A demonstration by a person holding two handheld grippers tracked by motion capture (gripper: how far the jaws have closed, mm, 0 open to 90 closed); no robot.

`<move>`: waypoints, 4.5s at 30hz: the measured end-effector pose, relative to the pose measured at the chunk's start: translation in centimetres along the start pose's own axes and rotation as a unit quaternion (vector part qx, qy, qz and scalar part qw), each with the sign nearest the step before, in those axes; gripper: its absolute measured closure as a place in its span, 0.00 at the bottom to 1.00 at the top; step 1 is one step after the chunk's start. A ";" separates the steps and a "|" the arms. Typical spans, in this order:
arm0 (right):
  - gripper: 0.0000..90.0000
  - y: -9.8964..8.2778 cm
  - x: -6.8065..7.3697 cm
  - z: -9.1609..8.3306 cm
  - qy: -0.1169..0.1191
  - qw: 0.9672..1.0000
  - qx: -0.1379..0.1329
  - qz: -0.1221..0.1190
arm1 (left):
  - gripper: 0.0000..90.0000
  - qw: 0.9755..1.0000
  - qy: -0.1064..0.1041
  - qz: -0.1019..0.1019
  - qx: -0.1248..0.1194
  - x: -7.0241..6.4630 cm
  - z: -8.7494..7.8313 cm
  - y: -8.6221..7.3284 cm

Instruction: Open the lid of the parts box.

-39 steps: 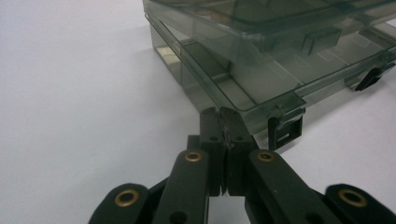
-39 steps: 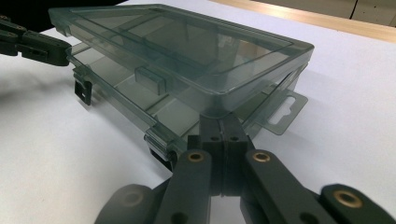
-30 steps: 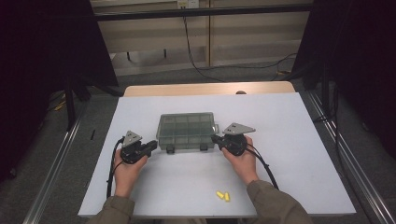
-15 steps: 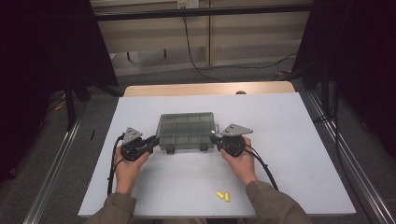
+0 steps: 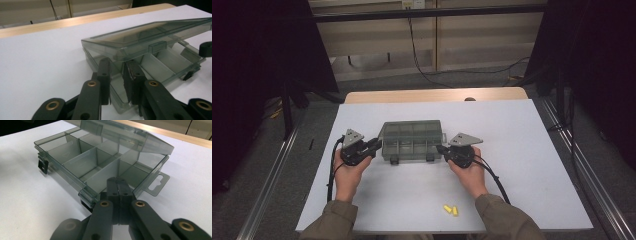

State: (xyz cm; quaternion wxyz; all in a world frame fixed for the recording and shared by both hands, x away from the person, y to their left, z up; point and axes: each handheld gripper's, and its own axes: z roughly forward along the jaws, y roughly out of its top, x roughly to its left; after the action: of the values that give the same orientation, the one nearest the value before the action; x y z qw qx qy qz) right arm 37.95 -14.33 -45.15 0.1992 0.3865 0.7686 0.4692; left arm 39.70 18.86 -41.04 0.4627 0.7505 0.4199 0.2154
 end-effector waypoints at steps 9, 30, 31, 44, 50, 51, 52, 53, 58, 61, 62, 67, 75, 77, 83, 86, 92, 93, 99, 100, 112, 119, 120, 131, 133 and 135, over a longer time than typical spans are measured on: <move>1.00 0.0 0.0 0.0 0.001 1.000 0.000 0.000 | 0.85 1.000 0.007 0.001 -0.007 0.1 0.3 0.8; 1.00 0.0 0.0 0.0 0.003 1.000 0.000 -0.001 | 0.87 1.000 0.009 -0.006 -0.018 0.7 1.0 2.7; 1.00 0.0 0.0 0.0 0.002 1.000 0.000 -0.001 | 0.87 1.000 0.011 -0.007 -0.019 0.7 1.1 2.8; 1.00 0.0 0.0 0.0 0.002 1.000 -0.001 -0.004 | 0.87 1.000 0.017 -0.008 -0.017 1.2 1.8 3.9; 1.00 0.0 -0.1 0.0 0.003 1.000 -0.001 -0.004 | 0.87 1.000 0.021 -0.006 -0.014 1.3 2.1 4.5; 1.00 0.0 -0.1 0.0 0.003 1.000 -0.002 -0.004 | 0.87 1.000 0.021 -0.007 -0.015 1.4 2.2 4.5; 1.00 0.0 -0.1 0.0 0.003 1.000 -0.002 -0.004 | 0.88 1.000 0.022 -0.008 -0.016 1.4 2.2 4.6; 1.00 0.0 -0.1 0.0 0.003 1.000 -0.001 -0.005 | 0.88 1.000 0.022 -0.007 -0.014 1.4 2.3 4.7; 1.00 -0.1 -0.1 0.0 0.004 1.000 -0.002 -0.005 | 0.88 1.000 0.025 -0.008 -0.014 1.6 2.7 4.9; 1.00 -0.1 -0.1 0.0 0.004 1.000 -0.002 -0.005 | 0.88 0.999 0.025 -0.013 -0.016 1.7 2.9 5.0; 1.00 -0.1 -0.1 0.0 0.004 1.000 -0.002 -0.006 | 0.88 0.999 0.027 -0.011 -0.015 1.7 2.9 5.1; 1.00 0.0 -0.1 0.0 0.005 1.000 -0.001 -0.007 | 0.89 0.999 0.031 -0.008 -0.015 1.9 3.3 5.6; 1.00 0.0 -0.2 0.0 0.007 1.000 -0.001 -0.008 | 0.89 0.999 0.035 -0.007 -0.013 2.0 3.7 6.0; 1.00 0.0 -0.2 0.0 0.007 1.000 -0.001 -0.008 | 0.89 0.999 0.037 -0.008 -0.013 2.1 3.8 6.2; 1.00 -0.1 -0.2 0.0 0.008 1.000 -0.001 -0.009 | 0.89 0.999 0.041 -0.010 -0.015 2.4 4.3 6.6; 1.00 -0.1 -0.2 0.0 0.008 1.000 -0.002 -0.008 | 0.90 0.999 0.043 -0.012 -0.016 2.5 4.5 6.7; 1.00 0.0 -0.2 0.0 0.009 1.000 -0.001 -0.010 | 0.91 0.999 0.047 -0.009 -0.015 2.6 4.9 7.0; 1.00 0.0 -0.3 0.0 0.009 1.000 -0.001 -0.010 | 0.91 0.999 0.047 -0.010 -0.016 2.7 5.0 7.1; 1.00 0.0 -0.3 0.0 0.010 1.000 -0.001 -0.011 | 0.93 0.998 0.055 -0.014 -0.018 2.8 5.5 7.2; 1.00 0.0 -0.3 0.0 0.010 1.000 -0.001 -0.011 | 0.93 0.998 0.056 -0.017 -0.019 2.8 5.5 7.2; 1.00 0.0 -0.3 0.0 0.012 1.000 -0.001 -0.010 | 0.96 0.997 0.066 -0.023 -0.021 3.2 6.4 7.4; 1.00 0.0 -0.4 0.0 0.013 1.000 0.000 -0.010 | 0.96 0.997 0.070 -0.026 -0.022 3.3 6.9 7.6; 1.00 0.0 -0.4 0.0 0.013 1.000 0.000 -0.010 | 0.96 0.997 0.070 -0.026 -0.023 3.4 7.0 7.6; 1.00 0.0 -0.4 0.0 0.014 1.000 0.000 -0.010 | 0.96 0.996 0.076 -0.028 -0.024 3.7 7.9 7.8; 1.00 0.0 -0.4 0.0 0.015 1.000 0.000 -0.010 | 0.96 0.996 0.075 -0.029 -0.024 3.8 8.0 7.8; 1.00 0.0 -0.4 0.0 0.015 1.000 0.000 -0.010 | 0.96 0.996 0.077 -0.029 -0.026 3.9 8.2 7.9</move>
State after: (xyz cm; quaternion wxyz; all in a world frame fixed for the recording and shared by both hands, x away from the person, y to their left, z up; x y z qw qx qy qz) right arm 38.19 -14.67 -45.16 0.1925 0.3715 0.7754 0.4730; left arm 51.06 16.16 -38.34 0.4543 0.7069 0.4703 0.2696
